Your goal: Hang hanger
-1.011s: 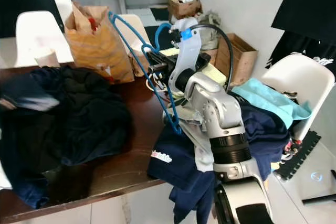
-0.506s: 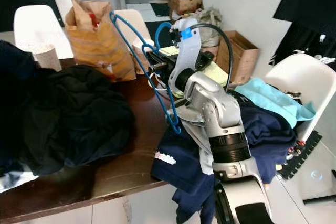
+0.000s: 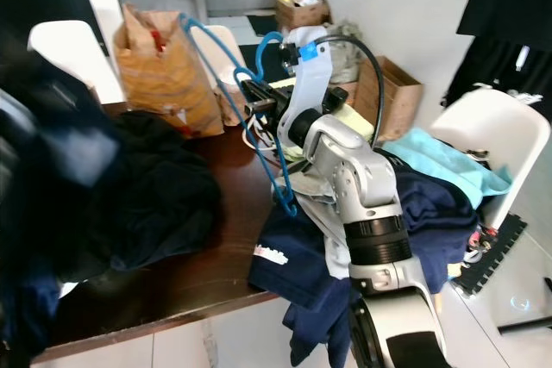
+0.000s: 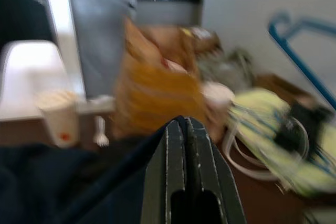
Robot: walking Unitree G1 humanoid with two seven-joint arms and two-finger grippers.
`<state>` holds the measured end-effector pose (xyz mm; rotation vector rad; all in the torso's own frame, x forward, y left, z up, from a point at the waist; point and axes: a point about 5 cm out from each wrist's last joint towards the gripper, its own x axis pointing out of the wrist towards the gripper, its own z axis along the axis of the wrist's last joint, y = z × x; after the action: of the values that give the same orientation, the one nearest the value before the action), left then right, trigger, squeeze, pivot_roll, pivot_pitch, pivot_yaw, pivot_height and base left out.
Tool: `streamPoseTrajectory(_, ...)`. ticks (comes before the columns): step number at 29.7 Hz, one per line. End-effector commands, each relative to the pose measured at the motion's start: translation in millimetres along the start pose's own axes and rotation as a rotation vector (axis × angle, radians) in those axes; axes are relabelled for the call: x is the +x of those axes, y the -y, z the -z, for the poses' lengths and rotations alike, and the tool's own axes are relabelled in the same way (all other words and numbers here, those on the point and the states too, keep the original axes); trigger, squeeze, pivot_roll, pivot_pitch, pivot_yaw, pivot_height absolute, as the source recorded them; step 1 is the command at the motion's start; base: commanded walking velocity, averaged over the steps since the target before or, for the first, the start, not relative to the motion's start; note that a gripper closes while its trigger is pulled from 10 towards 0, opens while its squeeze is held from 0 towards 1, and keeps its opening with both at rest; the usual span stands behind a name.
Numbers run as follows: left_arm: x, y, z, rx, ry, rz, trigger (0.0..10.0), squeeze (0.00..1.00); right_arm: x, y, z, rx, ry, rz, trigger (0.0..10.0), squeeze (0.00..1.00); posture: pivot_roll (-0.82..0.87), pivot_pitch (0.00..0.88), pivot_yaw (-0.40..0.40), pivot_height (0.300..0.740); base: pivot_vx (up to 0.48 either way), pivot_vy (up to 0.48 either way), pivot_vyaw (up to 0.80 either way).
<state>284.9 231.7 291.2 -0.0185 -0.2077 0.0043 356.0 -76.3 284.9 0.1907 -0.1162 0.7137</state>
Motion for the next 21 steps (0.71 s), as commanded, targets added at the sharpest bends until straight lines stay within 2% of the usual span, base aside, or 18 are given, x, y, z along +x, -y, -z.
streamPoseTrajectory(1, -2.5, 10.9, 0.7, -0.011, 0.007, 0.087, 0.0, 0.00, 0.4, -0.9, -0.7, -0.005, 0.005, -0.001, 10.0, 0.00, 0.04, 0.000, -0.001, 0.740, 0.000, 0.000, 0.00)
streamPoseTrajectory(2, -4.4, 19.5, 5.8, -0.024, -0.013, 0.155, 0.1, 0.00, 0.6, -1.0, -0.4, -0.006, 0.004, -0.001, 10.0, 0.00, 0.04, 0.000, -0.005, 0.740, 0.000, 0.000, 0.00)
streamPoseTrajectory(3, -6.4, 27.3, 8.9, -0.021, -0.018, 0.221, 0.6, 0.00, 0.9, -1.4, 0.0, -0.007, 0.002, -0.003, 10.0, 0.00, 0.05, 0.000, -0.005, 0.740, 0.000, 0.000, 0.00)
streamPoseTrajectory(4, -8.7, 35.2, 11.2, -0.031, -0.025, 0.284, 1.7, 0.00, 1.3, -2.2, 0.2, -0.007, 0.002, -0.006, 10.0, 0.00, 0.04, 0.000, -0.006, 0.740, 0.000, 0.000, 0.00)
streamPoseTrajectory(5, -11.3, 42.1, 12.7, -0.045, -0.028, 0.344, 2.2, 0.00, 1.7, -2.8, 0.3, -0.008, 0.001, -0.008, 10.0, 0.00, 0.04, 0.000, -0.007, 0.740, 0.000, 0.000, 0.00)
streamPoseTrajectory(6, -11.3, 42.1, 12.7, -0.045, -0.028, 0.344, 2.2, 0.00, 1.7, -2.8, 0.3, -0.008, 0.001, -0.008, 10.0, 0.00, 0.04, 0.000, -0.007, 0.740, 0.000, 0.000, 0.00)
streamPoseTrajectory(7, -14.7, 48.1, 14.1, -0.047, -0.037, 0.399, 3.6, 0.00, 2.1, -3.2, 0.3, -0.008, 0.001, -0.010, 10.0, 0.00, 0.04, 0.000, -0.007, 0.740, 0.000, 0.000, 0.00)
streamPoseTrajectory(8, -20.9, 54.9, 16.0, -0.053, -0.060, 0.469, 6.5, 0.00, 2.3, -3.2, 0.1, -0.009, 0.001, -0.010, 10.0, 0.00, 0.04, 0.000, -0.007, 0.740, 0.000, 0.000, 0.00)
streamPoseTrajectory(9, -20.9, 54.9, 16.0, -0.053, -0.060, 0.469, 6.5, 0.00, 2.3, -3.2, 0.1, -0.009, 0.001, -0.010, 10.0, 0.00, 0.04, 0.000, -0.007, 0.740, 0.000, 0.000, 0.00)
streamPoseTrajectory(10, -29.4, 60.9, 19.2, -0.071, -0.099, 0.547, 10.0, 0.52, 2.4, -3.1, -0.1, -0.010, 0.001, -0.010, 10.0, 0.00, 0.04, 0.000, -0.006, 0.740, 0.000, 0.000, 0.00)
streamPoseTrajectory(11, -36.1, 64.4, 21.8, -0.084, -0.130, 0.600, 10.0, 0.73, 2.4, -3.1, -0.1, -0.011, 0.000, -0.010, 10.0, 0.00, 0.04, 0.000, -0.007, 0.740, 0.000, 0.000, 0.00)
streamPoseTrajectory(12, -43.4, 65.4, 25.0, -0.083, -0.163, 0.648, 10.0, 1.00, 2.4, -3.1, 0.0, -0.012, 0.000, -0.010, 10.0, 0.00, 0.04, 0.000, -0.006, 0.740, 0.000, 0.000, 0.00)
streamPoseTrajectory(13, -43.4, 65.4, 25.0, -0.083, -0.163, 0.648, 10.0, 1.00, 2.4, -3.1, 0.0, -0.012, 0.000, -0.010, 10.0, 0.00, 0.04, 0.000, -0.006, 0.740, 0.000, 0.000, 0.00)
streamPoseTrajectory(16, -62.9, 55.8, 34.9, -0.050, -0.257, 0.705, 10.0, 1.00, 2.2, -3.2, 0.6, -0.013, -0.004, -0.012, 10.0, 0.00, 0.05, 0.000, -0.009, 0.740, 0.000, 0.000, 0.00)
streamPoseTrajectory(17, -62.9, 55.8, 34.9, -0.050, -0.257, 0.705, 10.0, 1.00, 2.2, -3.2, 0.6, -0.013, -0.004, -0.012, 10.0, 0.00, 0.05, 0.000, -0.009, 0.740, 0.000, 0.000, 0.00)
streamPoseTrajectory(18, -65.5, 46.3, 34.6, -0.036, -0.260, 0.667, 10.0, 1.00, 2.2, -3.2, 0.8, -0.013, -0.006, -0.014, 10.0, 0.00, 0.05, 0.000, -0.010, 0.740, 0.000, 0.000, 0.00)
streamPoseTrajectory(19, -65.5, 46.3, 34.6, -0.036, -0.260, 0.667, 10.0, 1.00, 2.2, -3.2, 0.8, -0.013, -0.006, -0.014, 10.0, 0.00, 0.05, 0.000, -0.010, 0.740, 0.000, 0.000, 0.00)
streamPoseTrajectory(21, -59.8, 13.7, 26.6, -0.005, -0.215, 0.457, 10.0, 1.00, 2.0, -3.1, 1.3, -0.014, -0.009, -0.017, 10.0, 0.00, 0.05, 0.000, -0.013, 0.740, 0.000, 0.000, 0.00)
